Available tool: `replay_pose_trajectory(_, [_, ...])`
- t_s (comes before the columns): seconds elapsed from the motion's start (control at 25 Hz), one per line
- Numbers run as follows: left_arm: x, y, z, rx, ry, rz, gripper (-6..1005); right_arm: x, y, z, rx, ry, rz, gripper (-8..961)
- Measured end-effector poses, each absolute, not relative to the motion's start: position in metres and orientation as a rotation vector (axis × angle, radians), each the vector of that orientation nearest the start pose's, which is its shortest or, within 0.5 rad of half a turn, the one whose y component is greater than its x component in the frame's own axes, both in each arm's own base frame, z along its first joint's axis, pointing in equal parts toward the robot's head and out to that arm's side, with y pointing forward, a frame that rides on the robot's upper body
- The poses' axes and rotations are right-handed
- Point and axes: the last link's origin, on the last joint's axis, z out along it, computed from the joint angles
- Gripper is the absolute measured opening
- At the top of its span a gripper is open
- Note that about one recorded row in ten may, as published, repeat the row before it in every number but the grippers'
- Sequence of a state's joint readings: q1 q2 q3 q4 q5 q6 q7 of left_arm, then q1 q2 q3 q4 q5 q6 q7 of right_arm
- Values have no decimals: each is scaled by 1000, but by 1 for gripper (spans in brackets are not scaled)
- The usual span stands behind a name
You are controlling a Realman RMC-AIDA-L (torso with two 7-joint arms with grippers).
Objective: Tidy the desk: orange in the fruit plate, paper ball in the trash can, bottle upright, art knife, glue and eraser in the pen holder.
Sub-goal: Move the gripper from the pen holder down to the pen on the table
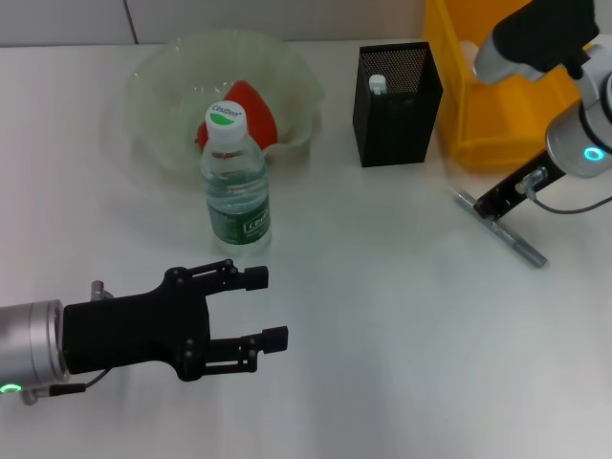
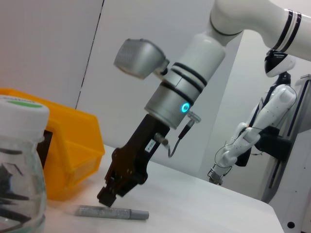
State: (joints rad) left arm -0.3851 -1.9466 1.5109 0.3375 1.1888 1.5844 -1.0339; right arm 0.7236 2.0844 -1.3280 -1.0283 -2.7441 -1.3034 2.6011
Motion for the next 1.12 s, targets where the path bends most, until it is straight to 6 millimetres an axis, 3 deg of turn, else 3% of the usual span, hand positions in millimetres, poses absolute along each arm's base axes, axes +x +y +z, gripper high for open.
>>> replay_pose_trajectory(0.32, [-284,252,-35,-2835,-556,-983,799,196,383,5,-2443,942,-423,33])
replay_pose_trajectory(0.56, [-281,254,-36,-2843,-546,-983,799,201,387,-1,-2438,940,-504,-2])
replay_pose_trajectory(0.8, [-281,255,-36,-2845,-540,-981,799,210,391,-11,-2425,947,-547,61])
replay_pose_trajectory(1.0, [-281,255,-36,-2845,-540,-981,799,215,393,-16,-2427,954,-561,244])
replay_pose_trajectory(1.12, [-280,255,-37,-2844,-541,-980,799,217,394,-19,-2426,954,-566,243])
